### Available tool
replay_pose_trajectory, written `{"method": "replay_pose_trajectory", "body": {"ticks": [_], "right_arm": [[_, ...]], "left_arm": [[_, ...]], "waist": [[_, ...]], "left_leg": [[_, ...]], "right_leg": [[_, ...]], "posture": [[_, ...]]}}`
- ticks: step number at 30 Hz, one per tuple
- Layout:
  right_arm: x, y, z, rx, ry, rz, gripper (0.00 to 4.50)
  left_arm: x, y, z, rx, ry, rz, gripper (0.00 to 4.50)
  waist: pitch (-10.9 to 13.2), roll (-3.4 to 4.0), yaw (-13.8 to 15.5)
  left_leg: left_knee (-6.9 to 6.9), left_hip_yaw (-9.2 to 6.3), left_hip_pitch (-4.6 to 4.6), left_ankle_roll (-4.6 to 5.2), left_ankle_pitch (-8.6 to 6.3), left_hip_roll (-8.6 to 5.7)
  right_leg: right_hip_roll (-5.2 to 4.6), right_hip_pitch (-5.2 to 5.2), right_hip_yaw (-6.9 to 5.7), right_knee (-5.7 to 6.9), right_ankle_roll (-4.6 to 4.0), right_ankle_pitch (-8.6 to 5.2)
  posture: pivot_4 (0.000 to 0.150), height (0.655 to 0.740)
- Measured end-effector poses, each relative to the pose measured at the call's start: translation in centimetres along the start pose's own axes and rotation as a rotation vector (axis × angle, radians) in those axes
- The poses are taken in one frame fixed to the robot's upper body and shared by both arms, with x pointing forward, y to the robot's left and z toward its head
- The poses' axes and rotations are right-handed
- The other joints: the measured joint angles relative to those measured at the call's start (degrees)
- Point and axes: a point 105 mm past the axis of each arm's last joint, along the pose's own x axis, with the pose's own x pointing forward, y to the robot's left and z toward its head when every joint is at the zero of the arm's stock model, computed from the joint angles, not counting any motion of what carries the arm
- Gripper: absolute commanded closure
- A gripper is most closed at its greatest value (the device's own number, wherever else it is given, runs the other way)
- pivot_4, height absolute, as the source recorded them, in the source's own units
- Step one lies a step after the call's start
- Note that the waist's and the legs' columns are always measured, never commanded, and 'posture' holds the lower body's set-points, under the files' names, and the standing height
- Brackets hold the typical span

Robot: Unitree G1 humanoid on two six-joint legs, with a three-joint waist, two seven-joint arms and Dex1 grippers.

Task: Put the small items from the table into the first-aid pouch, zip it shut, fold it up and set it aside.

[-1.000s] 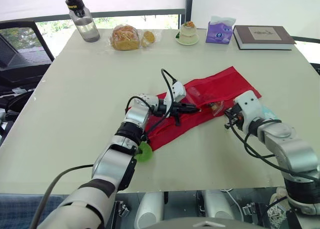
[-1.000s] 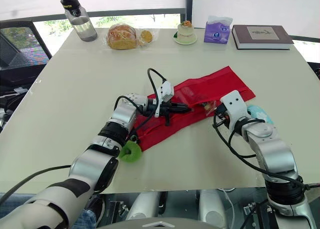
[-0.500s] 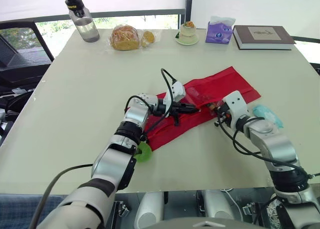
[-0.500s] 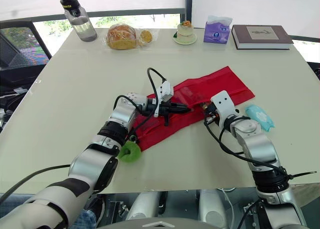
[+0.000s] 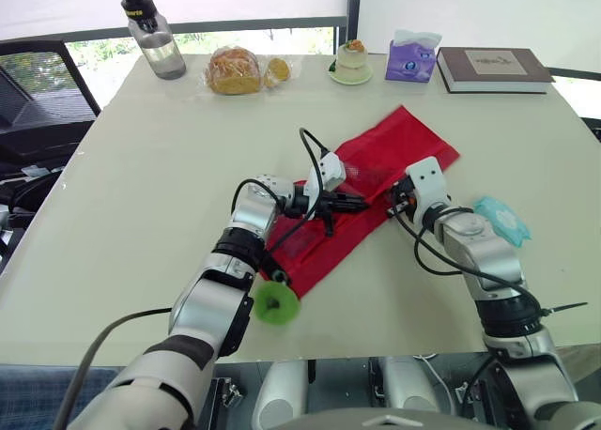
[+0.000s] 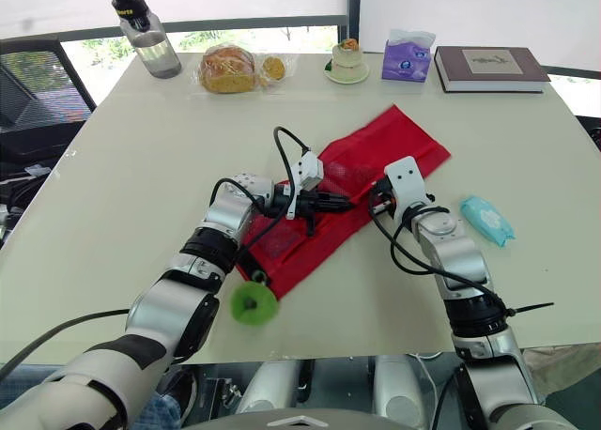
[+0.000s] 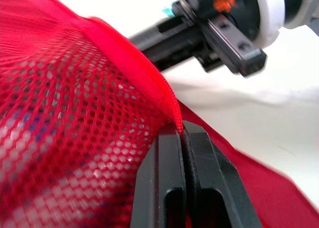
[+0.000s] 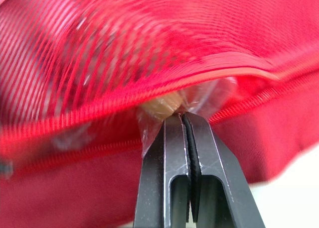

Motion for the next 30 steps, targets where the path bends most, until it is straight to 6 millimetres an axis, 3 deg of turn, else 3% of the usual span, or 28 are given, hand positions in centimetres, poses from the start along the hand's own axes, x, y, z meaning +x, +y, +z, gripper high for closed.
{"method": "replay_pose_trajectory", "body": {"ticks": [7, 19, 26, 30], "right_arm": [[-0.4, 1.1, 1.3, 0.037, -0.067, 0.065, 4.44], [-2.5, 1.0, -0.2, 0.036, -0.018, 0.102, 4.44], [-4.5, 0.4, -1.8, 0.027, 0.051, 0.121, 4.44], [-4.9, 0.9, -1.4, 0.017, 0.037, 0.148, 4.44]], "left_arm": [[0.1, -0.1, -0.1, 0.000, 0.002, -0.005, 4.50], [-0.1, -0.3, -0.5, -0.009, 0.007, -0.015, 4.50], [-3.0, -0.1, -1.0, 0.027, 0.084, -0.084, 4.50], [-4.2, 0.8, -1.0, 0.082, 0.137, -0.074, 4.50]], "waist": [[0.00, 0.00, 0.07], [0.00, 0.00, 0.07], [0.00, 0.00, -0.19], [0.00, 0.00, -0.14]], "left_leg": [[-0.04, 0.00, 0.01, 0.00, 0.00, -0.01], [-0.03, 0.00, 0.01, 0.00, 0.00, -0.01], [-0.08, 0.00, 0.04, 0.00, 0.00, 0.03], [-0.03, 0.00, 0.03, 0.01, 0.00, 0.05]], "right_leg": [[-0.01, 0.00, 0.00, 0.01, 0.00, 0.00], [-0.01, 0.00, 0.00, 0.01, 0.00, 0.00], [0.03, -0.02, 0.00, 0.00, -0.01, -0.01], [0.05, -0.02, 0.00, 0.01, 0.00, -0.01]], "posture": [[0.150, 0.7332], [0.150, 0.7332], [0.150, 0.7332], [0.150, 0.7332]]}}
